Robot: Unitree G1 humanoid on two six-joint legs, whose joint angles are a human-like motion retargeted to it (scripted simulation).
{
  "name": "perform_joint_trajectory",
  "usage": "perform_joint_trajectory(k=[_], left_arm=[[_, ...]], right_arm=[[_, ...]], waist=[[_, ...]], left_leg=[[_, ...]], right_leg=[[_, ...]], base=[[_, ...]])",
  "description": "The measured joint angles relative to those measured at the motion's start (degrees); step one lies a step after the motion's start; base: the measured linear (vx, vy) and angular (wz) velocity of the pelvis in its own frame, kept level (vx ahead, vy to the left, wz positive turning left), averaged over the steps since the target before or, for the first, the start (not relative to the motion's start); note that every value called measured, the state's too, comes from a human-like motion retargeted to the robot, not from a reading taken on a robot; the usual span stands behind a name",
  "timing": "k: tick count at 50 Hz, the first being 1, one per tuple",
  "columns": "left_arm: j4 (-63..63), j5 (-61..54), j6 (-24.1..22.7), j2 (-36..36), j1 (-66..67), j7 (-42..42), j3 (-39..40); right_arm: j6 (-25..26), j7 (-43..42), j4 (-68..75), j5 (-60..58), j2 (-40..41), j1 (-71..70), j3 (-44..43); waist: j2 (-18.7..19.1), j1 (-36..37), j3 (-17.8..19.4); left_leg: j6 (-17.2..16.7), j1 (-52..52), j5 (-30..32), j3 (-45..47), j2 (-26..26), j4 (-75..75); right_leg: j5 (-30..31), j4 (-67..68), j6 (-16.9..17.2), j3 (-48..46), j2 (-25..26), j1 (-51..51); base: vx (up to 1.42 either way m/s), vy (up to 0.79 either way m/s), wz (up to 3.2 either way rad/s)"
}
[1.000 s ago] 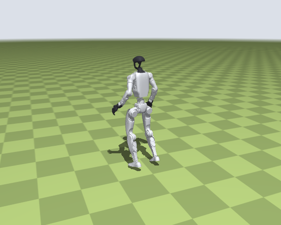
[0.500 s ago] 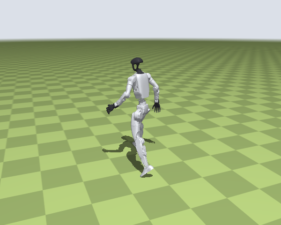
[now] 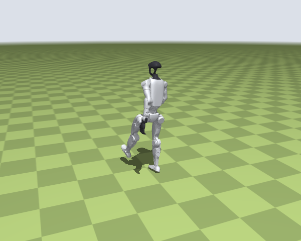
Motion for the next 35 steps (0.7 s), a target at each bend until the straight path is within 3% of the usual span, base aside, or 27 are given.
perform_joint_trajectory(k=[3, 6, 8, 10, 14, 18, 21, 28, 35], left_arm=[[7.87, -6.67, 1.96, -2.74, -1.77, 3.76, 2.10], [12.25, -3.82, 2.94, -2.22, -4.86, 3.81, -2.94], [12.37, 0.78, 2.85, -0.56, -6.59, 2.50, -6.28], [10.21, 2.92, 2.46, 1.79, -6.95, 1.76, -7.22], [5.55, -5.15, 1.94, 4.99, -7.90, 3.71, -3.43], [3.81, -10.63, 2.36, 6.79, -12.63, 5.49, 0.68], [0.21, -13.89, 3.26, 8.10, -16.78, 8.12, 1.36], [-13.07, -16.94, 1.69, 12.13, -20.75, 6.57, -1.13], [-20.00, -15.51, 0.36, 12.88, -20.92, 5.87, -4.66]], right_arm=[[0.47, -0.51, 1.53, -1.21, -0.06, -6.62, 2.97], [0.90, -0.73, 4.85, 4.18, 1.51, -12.56, 5.33], [1.10, -0.47, 8.83, 7.67, 3.24, -16.00, 6.65], [1.37, 0.11, 12.05, 8.81, 5.20, -17.64, 7.36], [1.48, 1.15, 11.48, 8.27, 7.23, -16.48, 6.96], [0.56, 2.22, 7.14, 9.29, 6.77, -12.51, 4.22], [1.62, 1.85, 6.82, 10.86, 5.93, -10.65, 3.90], [2.05, 4.66, 8.05, 14.79, 4.66, -0.72, -0.39], [1.26, 3.98, 14.68, 14.00, 5.19, 10.18, -2.98]], waist=[[-0.32, 1.99, 2.53], [-0.76, 3.09, 5.35], [-1.58, 3.97, 6.10], [-2.91, 4.85, 5.15], [-5.08, 5.34, 2.45], [-5.07, 3.79, 0.05], [-4.74, 1.71, -1.25], [-6.04, -1.55, -6.84], [-8.19, -3.91, -11.74]], left_leg=[[3.31, -6.80, -3.07, 8.22, 1.95, 0.00], [2.68, -9.53, 4.12, 21.28, 4.81, 0.22], [2.05, -11.05, 6.60, 24.41, 5.92, 0.29], [2.00, -12.87, 6.16, 23.21, 6.47, 0.26], [2.09, -13.51, 4.44, 20.28, 7.02, 0.04], [3.29, -11.99, 2.04, 21.27, 7.76, 4.41], [3.27, -6.67, 4.88, 18.62, 5.73, 2.11], [4.56, 0.23, 1.94, 9.37, 2.21, 12.74], [7.03, 8.72, -6.04, 10.81, 2.09, 16.52]], right_leg=[[-1.36, 0.43, -0.75, 2.73, -0.83, 2.75], [-2.34, 0.34, -1.98, 5.10, -1.64, 6.01], [-2.48, -0.19, -1.73, 6.77, -2.66, 7.63], [-2.75, -0.19, -1.17, 8.20, -3.82, 7.96], [-4.18, 0.84, -2.22, 9.85, -5.43, 7.37], [-5.76, 2.95, -1.19, 9.20, -4.83, 6.29], [-6.45, 2.00, -2.76, 7.60, -4.25, 6.36], [-8.10, 0.05, -0.75, 2.56, -4.26, 4.94], [-8.88, -4.10, 0.20, -4.83, -5.58, 4.50]], base=[[0.27, -0.04, -1.06], [0.24, -0.05, -0.87], [0.26, -0.02, -0.89], [0.26, 0.02, -0.83], [0.24, 0.06, -0.58], [0.19, 0.06, 0.12], [0.13, 0.04, 0.62], [0.14, 0.06, 0.83], [0.15, 0.11, 1.09]])
